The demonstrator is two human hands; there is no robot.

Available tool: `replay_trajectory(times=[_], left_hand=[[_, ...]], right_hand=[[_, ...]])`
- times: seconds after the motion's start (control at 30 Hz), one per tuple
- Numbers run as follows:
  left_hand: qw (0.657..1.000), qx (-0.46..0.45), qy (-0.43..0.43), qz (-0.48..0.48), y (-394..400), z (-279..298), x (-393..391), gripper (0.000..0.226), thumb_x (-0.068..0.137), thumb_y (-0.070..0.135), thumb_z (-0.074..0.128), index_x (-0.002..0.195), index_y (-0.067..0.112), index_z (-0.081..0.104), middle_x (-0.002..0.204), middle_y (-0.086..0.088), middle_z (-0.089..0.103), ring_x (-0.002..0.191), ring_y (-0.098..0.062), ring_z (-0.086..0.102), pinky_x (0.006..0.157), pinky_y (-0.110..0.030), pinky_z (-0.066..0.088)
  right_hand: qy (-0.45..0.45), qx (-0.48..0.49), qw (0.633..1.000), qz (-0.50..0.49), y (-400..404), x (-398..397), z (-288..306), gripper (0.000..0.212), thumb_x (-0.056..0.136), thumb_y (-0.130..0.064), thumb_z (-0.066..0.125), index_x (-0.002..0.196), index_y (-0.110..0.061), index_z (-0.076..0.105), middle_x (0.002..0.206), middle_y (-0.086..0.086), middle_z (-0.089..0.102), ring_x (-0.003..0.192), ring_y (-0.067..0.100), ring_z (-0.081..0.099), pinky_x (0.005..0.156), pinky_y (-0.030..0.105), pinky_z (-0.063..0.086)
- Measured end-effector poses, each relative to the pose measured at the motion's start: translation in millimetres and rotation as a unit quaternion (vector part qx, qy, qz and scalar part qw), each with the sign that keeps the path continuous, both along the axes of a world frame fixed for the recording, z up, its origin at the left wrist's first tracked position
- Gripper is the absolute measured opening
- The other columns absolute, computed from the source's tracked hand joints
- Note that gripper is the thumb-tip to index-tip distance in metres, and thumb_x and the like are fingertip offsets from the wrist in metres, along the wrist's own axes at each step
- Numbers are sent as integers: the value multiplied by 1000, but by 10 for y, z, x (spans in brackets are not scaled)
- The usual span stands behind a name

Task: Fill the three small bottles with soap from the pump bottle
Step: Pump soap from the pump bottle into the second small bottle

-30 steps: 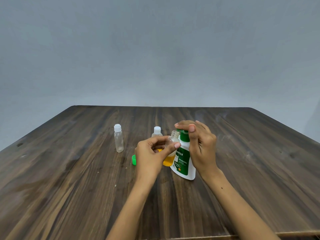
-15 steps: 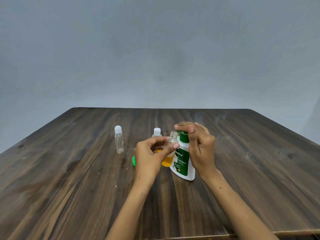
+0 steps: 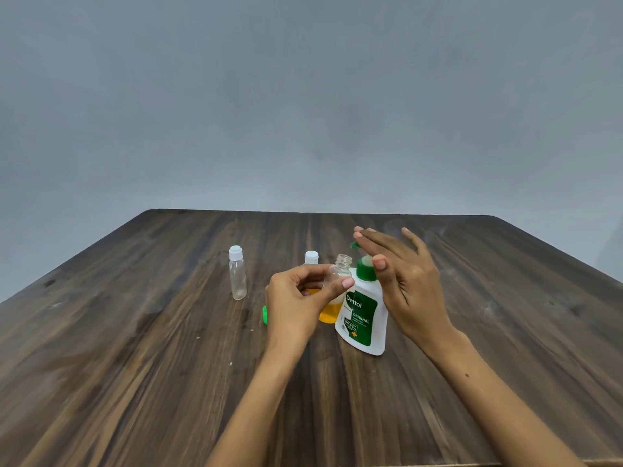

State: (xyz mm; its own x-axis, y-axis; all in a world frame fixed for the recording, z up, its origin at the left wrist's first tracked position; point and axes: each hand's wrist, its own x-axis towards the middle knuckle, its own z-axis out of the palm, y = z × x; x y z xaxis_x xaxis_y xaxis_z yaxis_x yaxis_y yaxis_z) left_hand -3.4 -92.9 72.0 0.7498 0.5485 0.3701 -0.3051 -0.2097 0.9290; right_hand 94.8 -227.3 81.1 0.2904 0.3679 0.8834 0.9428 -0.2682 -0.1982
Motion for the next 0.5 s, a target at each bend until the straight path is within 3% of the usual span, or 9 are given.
replay_trajectory(times=[0.23, 0.5], left_hand=[[1000, 0, 2, 0, -2, -7, 26, 28, 61, 33, 84, 87, 26, 74, 85, 6, 76, 82, -6, 72, 74, -20, 57], [1000, 6, -1, 1, 32, 3, -13, 35, 56, 43, 80, 87, 28, 74, 85, 7, 77, 82, -5, 72, 74, -20, 57]], right_hand=[[27, 5, 1000, 8, 12, -39, -11, 67, 103, -53, 18, 114, -13, 70, 118, -2, 69, 117, 10, 59, 109, 42, 36], [32, 9, 999, 14, 11, -47, 22, 68, 102, -55, 18, 116, -13, 70, 121, -2, 68, 121, 11, 57, 111, 40, 33]])
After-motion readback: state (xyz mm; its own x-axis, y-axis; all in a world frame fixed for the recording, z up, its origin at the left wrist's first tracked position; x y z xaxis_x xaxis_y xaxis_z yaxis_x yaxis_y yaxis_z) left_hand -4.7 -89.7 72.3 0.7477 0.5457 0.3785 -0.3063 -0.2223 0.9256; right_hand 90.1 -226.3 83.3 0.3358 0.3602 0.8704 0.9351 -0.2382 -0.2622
